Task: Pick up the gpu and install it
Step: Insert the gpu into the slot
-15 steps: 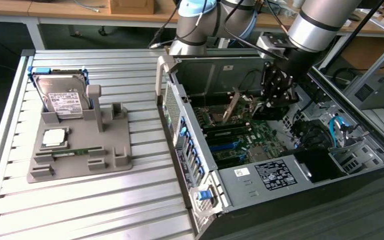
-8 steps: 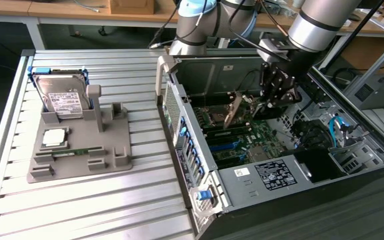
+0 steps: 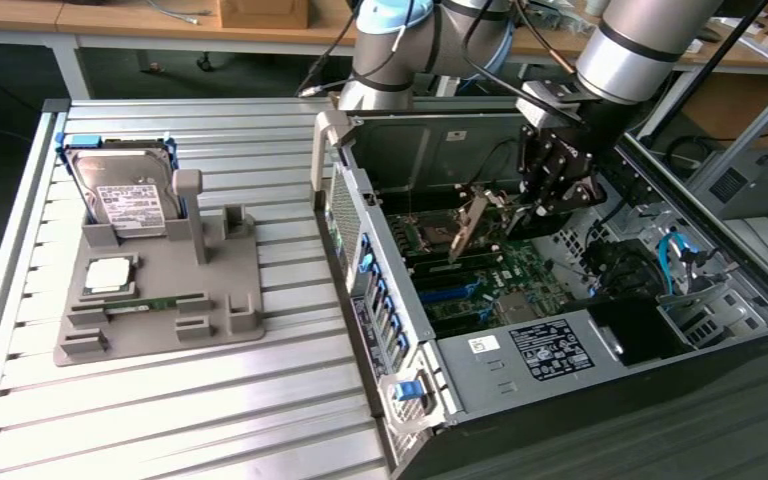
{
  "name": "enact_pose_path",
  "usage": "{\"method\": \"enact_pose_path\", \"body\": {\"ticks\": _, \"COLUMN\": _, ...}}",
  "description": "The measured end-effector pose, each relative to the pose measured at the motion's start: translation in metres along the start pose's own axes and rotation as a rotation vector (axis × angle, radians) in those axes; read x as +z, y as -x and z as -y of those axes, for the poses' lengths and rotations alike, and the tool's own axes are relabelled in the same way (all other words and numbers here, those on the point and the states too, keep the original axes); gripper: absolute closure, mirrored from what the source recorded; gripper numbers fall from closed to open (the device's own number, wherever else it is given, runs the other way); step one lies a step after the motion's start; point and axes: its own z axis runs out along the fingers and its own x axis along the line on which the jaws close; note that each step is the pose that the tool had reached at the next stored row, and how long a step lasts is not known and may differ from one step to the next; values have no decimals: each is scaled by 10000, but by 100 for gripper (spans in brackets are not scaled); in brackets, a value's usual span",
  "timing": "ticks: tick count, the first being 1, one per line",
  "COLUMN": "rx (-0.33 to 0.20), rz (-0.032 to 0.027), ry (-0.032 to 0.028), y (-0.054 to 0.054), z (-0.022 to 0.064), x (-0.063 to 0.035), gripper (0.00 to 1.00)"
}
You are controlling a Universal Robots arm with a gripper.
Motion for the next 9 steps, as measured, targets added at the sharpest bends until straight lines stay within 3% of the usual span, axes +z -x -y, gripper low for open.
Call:
{"method": "enact_pose_path", "body": {"ticks": 2, "rx": -1, "rz": 21, "ry": -1, "y": 0, "z": 0, "x": -1, "gripper": 73}}
{"method": "enact_pose_path", "body": {"ticks": 3, "rx": -2, "rz": 92, "ry": -6, "y": -1, "z": -1, "x": 0, "gripper": 73}}
{"method": "enact_pose_path", "body": {"ticks": 4, "rx": -9, "rz": 234, "ry": -14, "y": -2, "z": 0, "x": 0, "gripper": 73}}
{"method": "enact_pose_path", "body": {"ticks": 6, "rx": -23, "rz": 584, "ry": -35, "y": -4, "z": 0, "x": 0, "gripper": 73}}
{"method": "enact_pose_path", "body": {"ticks": 7, "rx": -28, "rz": 724, "ry": -43, "y": -5, "z": -1, "x": 0, "gripper": 73}}
{"method": "enact_pose_path", "body": {"ticks": 8, "rx": -29, "rz": 763, "ry": -46, "y": -6, "z": -1, "x": 0, "gripper": 73}}
{"method": "enact_pose_path", "body": {"ticks": 9, "rx": -29, "rz": 765, "ry": -46, "y": -6, "z": -1, "x": 0, "gripper": 73}}
